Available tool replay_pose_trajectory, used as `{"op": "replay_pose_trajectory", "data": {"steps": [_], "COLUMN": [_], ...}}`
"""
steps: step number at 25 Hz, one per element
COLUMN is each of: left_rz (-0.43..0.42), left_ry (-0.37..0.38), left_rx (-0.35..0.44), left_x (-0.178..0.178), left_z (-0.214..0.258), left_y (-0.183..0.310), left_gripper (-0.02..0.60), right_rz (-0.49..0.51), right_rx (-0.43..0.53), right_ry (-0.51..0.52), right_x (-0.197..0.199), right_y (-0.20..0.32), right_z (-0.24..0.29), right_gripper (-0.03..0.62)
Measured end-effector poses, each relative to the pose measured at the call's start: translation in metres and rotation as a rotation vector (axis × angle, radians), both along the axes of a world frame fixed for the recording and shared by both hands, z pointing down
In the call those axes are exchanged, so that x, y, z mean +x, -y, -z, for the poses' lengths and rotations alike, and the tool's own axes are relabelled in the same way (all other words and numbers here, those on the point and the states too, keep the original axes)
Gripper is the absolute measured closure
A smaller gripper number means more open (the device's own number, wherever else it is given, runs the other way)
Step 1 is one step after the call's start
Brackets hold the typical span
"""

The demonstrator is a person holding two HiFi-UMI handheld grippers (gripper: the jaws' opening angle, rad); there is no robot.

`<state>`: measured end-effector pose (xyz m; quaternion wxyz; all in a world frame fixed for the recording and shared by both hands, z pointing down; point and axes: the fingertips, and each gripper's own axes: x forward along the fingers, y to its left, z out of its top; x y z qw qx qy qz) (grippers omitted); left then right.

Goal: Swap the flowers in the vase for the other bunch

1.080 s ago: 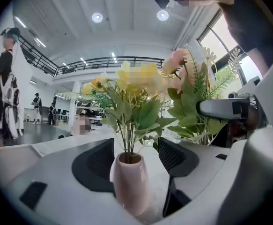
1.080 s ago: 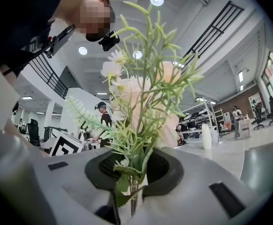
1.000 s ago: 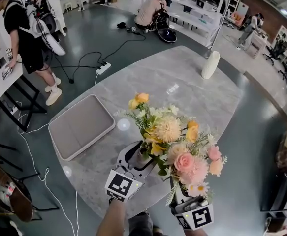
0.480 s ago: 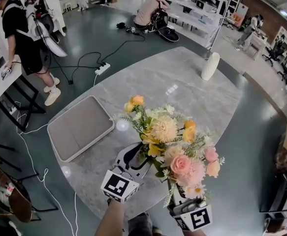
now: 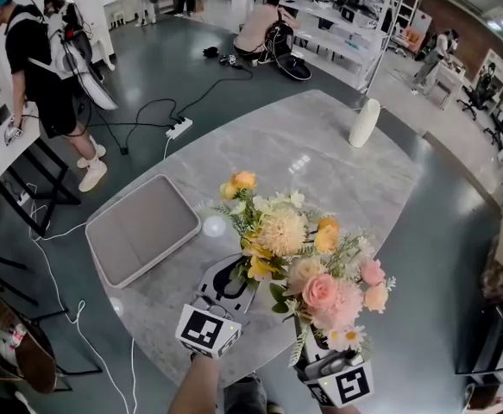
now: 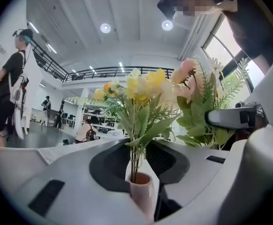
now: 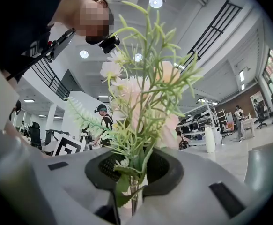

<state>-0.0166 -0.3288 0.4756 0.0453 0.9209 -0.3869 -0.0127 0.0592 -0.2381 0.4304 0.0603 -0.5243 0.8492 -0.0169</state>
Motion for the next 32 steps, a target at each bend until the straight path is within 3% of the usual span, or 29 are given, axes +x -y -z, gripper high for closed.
{"op": "replay_pose_trajectory", "data": {"steps": [11,19,32], "left_rz": [0.062,0.050,0.074], "left_ry": [-0.073,-0.131,-0.166], "left_rx": [-0.006,-0.023,-0.068], "left_x": [-0.006,-0.014,-0.022], "left_z": [0.023,0.047,0.074], "left_y": [-0.006,-0.009,-0.015], "left_gripper": [0.472,0.479,0.488], "right_rz": [-0.008,-0.017,0.004], "right_rx": [0.070,0.093,0.160], "right_ry": [0.017,0.038,0.117], "right_x": [0.007,0.005,0.010], "right_y": [-0.011,-0.015,-0.017], "right_z": [0.027,0.047,0.090], "right_gripper": [0.499,0.499,0.499]}}
